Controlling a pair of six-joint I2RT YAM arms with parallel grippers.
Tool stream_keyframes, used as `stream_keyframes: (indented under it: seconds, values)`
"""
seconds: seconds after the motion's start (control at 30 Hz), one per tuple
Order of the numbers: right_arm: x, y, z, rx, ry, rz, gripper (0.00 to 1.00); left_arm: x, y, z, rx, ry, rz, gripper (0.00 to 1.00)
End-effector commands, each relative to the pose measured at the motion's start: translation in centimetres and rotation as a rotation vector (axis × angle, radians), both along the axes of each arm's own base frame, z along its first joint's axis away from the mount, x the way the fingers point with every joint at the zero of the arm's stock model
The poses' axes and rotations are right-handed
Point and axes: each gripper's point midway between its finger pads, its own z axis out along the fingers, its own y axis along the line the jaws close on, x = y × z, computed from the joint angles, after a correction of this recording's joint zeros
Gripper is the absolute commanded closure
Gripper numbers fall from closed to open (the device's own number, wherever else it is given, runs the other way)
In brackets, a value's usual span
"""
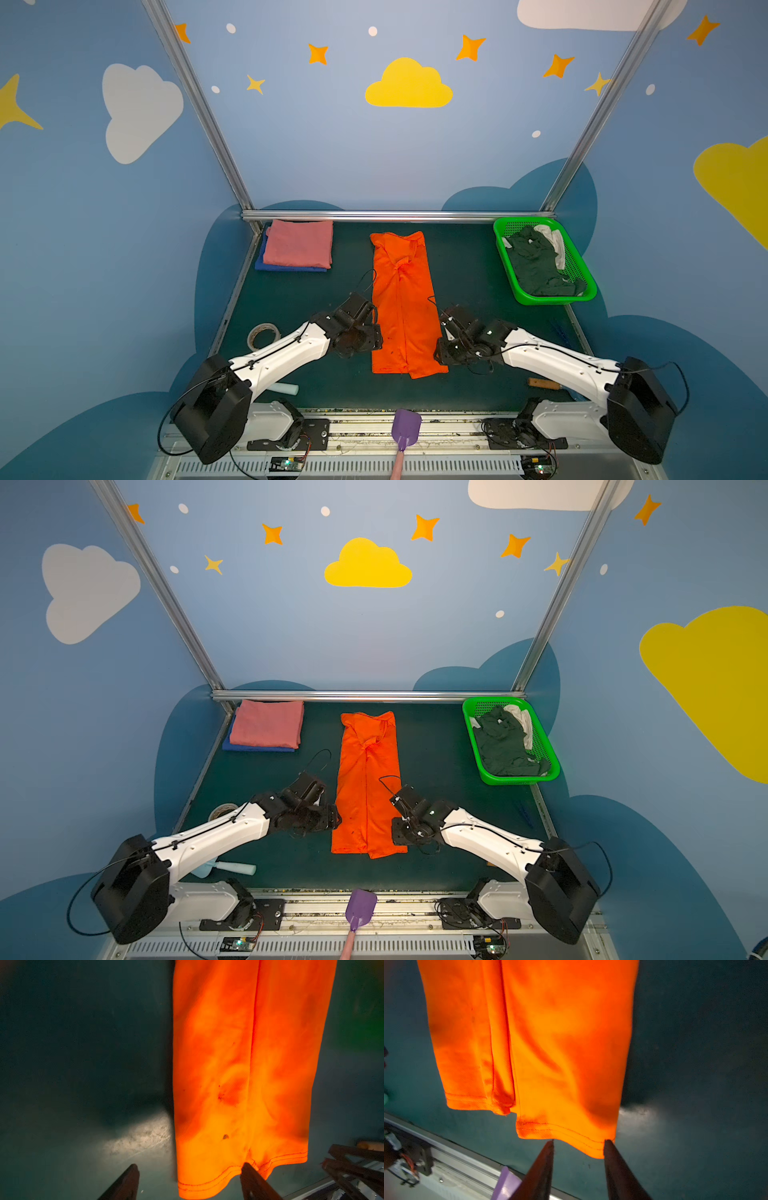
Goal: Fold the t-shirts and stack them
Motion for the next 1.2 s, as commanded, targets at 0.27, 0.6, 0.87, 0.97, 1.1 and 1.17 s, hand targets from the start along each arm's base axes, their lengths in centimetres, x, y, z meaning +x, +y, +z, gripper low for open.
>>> stream_keyframes:
  seconds: [0.27, 0.6, 0.87, 0.97, 1.1, 1.17]
  values:
    - [-1.8, 7.5, -2.4, 0.029, 0.099, 0.178, 0.68, -2.6, -0.1, -2.3, -0.103, 0.023, 0.077, 0.37]
    - [-2.4, 8.4, -3.8, -0.032, 0.124, 0.201, 0.69, -2.9, 0.1, -3.4, -0.101, 0.029, 0.093, 0.46]
    - [-2.4, 7.5, -3.9, -0.076, 0.119, 0.186, 0.73, -3.0, 0.1, -4.0, -0.096, 0.043, 0.096, 0.51]
    - [-2.5, 7.3, -3.8, -0.089, 0.114, 0.190, 0.75, -3.1, 0.1, -4.2, -0.094, 0.049, 0.095, 0.51]
    - [-2.8, 7.2, -3.9, -0.096, 0.117, 0.196, 0.81, -3.2, 0.1, -4.4, -0.094, 0.052, 0.094, 0.52]
    - [-2.9, 7.3, -4.0, -0.097, 0.120, 0.196, 0.86, -3.2, 0.1, -4.4, -0.094, 0.052, 0.097, 0.53]
